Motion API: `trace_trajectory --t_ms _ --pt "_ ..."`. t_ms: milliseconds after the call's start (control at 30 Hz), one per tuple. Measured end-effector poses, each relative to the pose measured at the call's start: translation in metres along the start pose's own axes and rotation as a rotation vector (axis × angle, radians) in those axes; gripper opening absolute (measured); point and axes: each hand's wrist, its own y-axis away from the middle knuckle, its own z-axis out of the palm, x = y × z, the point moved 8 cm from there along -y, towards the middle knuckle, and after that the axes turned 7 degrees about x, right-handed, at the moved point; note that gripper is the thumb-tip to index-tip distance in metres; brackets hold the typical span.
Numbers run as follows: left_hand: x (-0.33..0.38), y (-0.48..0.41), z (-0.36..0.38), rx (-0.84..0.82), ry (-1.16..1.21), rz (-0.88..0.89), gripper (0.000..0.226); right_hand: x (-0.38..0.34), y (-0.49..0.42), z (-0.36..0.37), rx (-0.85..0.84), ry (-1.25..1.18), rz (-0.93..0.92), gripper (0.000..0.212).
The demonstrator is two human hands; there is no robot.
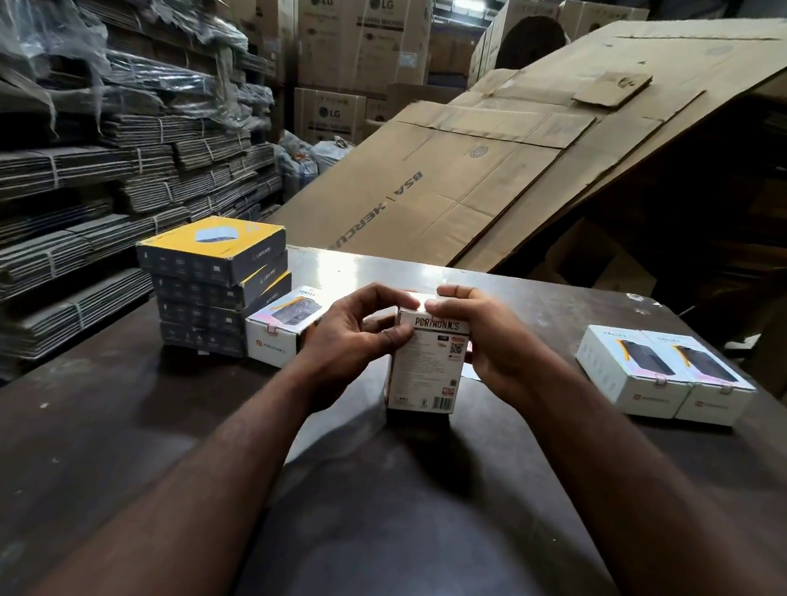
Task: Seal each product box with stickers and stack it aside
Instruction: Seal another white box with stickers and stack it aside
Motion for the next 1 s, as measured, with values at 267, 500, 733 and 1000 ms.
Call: trace_trajectory --t_ms 267,500,733,1000 --pt "-0.003 -0.002 -0.004 0.036 0.01 0.0 0.021 0.001 -0.001 -0.005 0.098 0.076 -0.119 0.033" --pt "-0.004 -0.003 -0.012 0.131 -0.056 0.017 0.02 0.005 0.0 -0.005 0.008 0.177 -0.277 0.046" --pt "-0.004 -0.003 -0.006 0.111 -0.049 0.005 0.019 0.01 -0.002 -0.011 0.012 0.236 -0.38 0.049" --pt "0.003 0.002 0.002 0.248 -0.238 0.183 0.023 0.019 0.012 -0.006 0.022 0.243 -0.477 0.061"
